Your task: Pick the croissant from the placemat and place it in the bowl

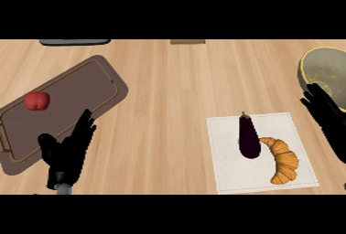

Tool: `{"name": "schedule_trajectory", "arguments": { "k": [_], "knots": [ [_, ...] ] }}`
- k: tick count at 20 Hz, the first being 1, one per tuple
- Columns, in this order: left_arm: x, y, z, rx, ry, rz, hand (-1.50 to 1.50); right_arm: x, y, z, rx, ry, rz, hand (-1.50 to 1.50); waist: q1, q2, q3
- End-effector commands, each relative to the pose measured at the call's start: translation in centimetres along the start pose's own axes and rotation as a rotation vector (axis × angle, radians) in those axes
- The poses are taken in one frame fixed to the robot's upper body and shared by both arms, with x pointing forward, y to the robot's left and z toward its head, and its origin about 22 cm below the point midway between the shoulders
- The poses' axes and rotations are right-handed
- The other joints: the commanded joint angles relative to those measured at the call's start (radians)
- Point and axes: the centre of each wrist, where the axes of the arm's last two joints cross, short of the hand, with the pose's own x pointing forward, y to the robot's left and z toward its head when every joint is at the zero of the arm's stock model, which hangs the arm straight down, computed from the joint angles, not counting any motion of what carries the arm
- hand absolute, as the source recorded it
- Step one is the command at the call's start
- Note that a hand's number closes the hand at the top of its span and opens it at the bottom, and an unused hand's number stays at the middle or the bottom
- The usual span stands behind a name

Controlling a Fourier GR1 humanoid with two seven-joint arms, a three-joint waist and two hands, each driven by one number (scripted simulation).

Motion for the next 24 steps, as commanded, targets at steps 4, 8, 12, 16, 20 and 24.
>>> {"name": "schedule_trajectory", "arguments": {
  "k": [4,8,12,16,20,24],
  "knots": [
    [3.8,3.0,-2.4,0.088,-0.217,-0.136,0.0,7.4,-3.1,-0.5,0.104,-0.402,0.149,1.5,0.016,-0.035,0.003],
    [5.0,4.4,-2.2,0.134,-0.266,-0.161,0.0,9.1,-8.5,2.5,-0.01,-0.072,0.838,-1.5,-0.04,-0.039,-0.014],
    [6.1,6.4,-2.5,0.131,-0.295,-0.174,0.0,0.4,-6.1,8.7,-0.25,-0.114,0.649,-1.5,-0.041,-0.043,0.003],
    [5.2,7.7,-2.2,0.133,-0.303,-0.187,0.0,-1.1,-3.6,14.6,-0.177,-0.152,0.724,-1.5,-0.018,-0.04,0.002],
    [7.1,7.1,-3.2,0.1,-0.324,-0.172,0.0,-0.1,-4.0,17.7,-0.234,-0.097,0.747,-1.5,0.009,-0.033,0.002],
    [5.8,6.9,-3.1,0.09,-0.32,-0.179,0.0,3.7,-3.7,15.4,-0.245,-0.079,0.726,-1.5,0.026,-0.031,0.002]
  ]
}}
